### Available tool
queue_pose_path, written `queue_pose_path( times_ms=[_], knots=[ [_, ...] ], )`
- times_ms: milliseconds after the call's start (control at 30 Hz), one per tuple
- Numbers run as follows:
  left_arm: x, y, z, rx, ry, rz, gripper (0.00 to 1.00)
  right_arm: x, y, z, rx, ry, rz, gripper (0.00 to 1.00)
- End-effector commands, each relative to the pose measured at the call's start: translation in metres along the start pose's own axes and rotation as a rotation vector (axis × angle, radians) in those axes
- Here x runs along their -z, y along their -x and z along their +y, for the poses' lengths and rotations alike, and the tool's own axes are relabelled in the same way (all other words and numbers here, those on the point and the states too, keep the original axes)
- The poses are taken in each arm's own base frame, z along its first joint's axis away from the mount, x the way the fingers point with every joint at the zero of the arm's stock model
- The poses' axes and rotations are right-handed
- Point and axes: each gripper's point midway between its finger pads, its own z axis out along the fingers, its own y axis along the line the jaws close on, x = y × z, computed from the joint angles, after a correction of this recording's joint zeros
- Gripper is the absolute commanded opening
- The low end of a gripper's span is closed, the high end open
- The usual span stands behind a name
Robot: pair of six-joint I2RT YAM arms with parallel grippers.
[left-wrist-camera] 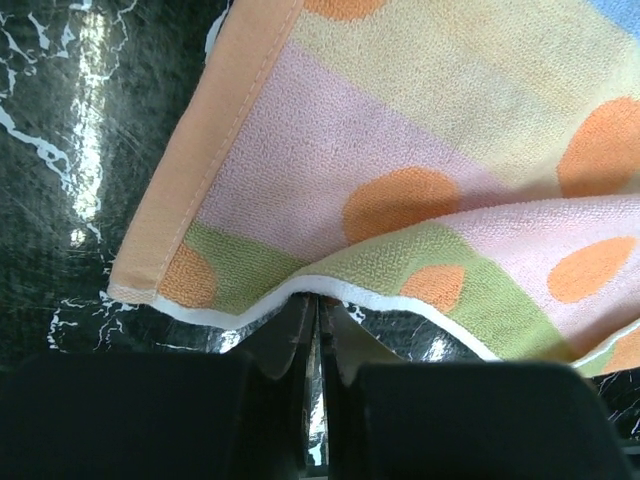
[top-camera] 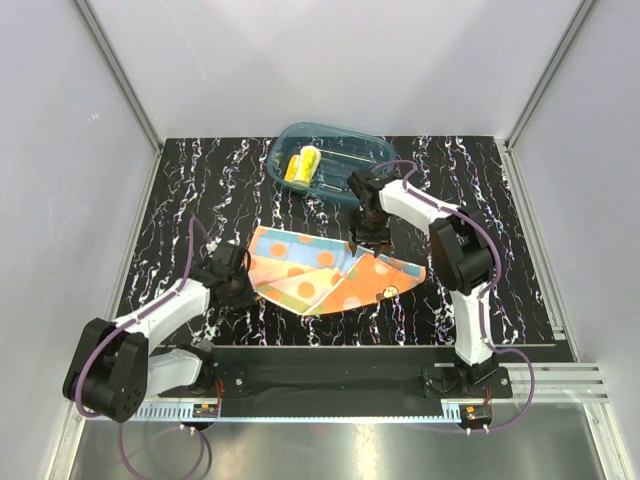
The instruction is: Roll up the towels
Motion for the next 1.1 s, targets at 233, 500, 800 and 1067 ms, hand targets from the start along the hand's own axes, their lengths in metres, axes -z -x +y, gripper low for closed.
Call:
queue_pose_path(
  times_ms=[233,500,800,1067],
  knots=[
    [-0.011,0.001,-0.006,-0.005,-0.037,0.001,0.02,-0.021,-0.003,-0.015,0.039,-0.175,0.024,0.47],
    [-0.013,0.002,-0.005,-0.004,-0.035,0.003,0.0,-0.008,0.004,-0.022,0.033,-0.228,-0.019,0.25],
    [-0.014,0.001,-0.003,0.006,-0.027,0.004,0.0,0.027,0.005,-0.029,0.02,-0.246,-0.078,0.33],
    [-0.014,0.001,-0.002,0.011,-0.023,0.006,0.0,0.035,-0.005,-0.031,0.013,-0.228,-0.08,0.14]
  ],
)
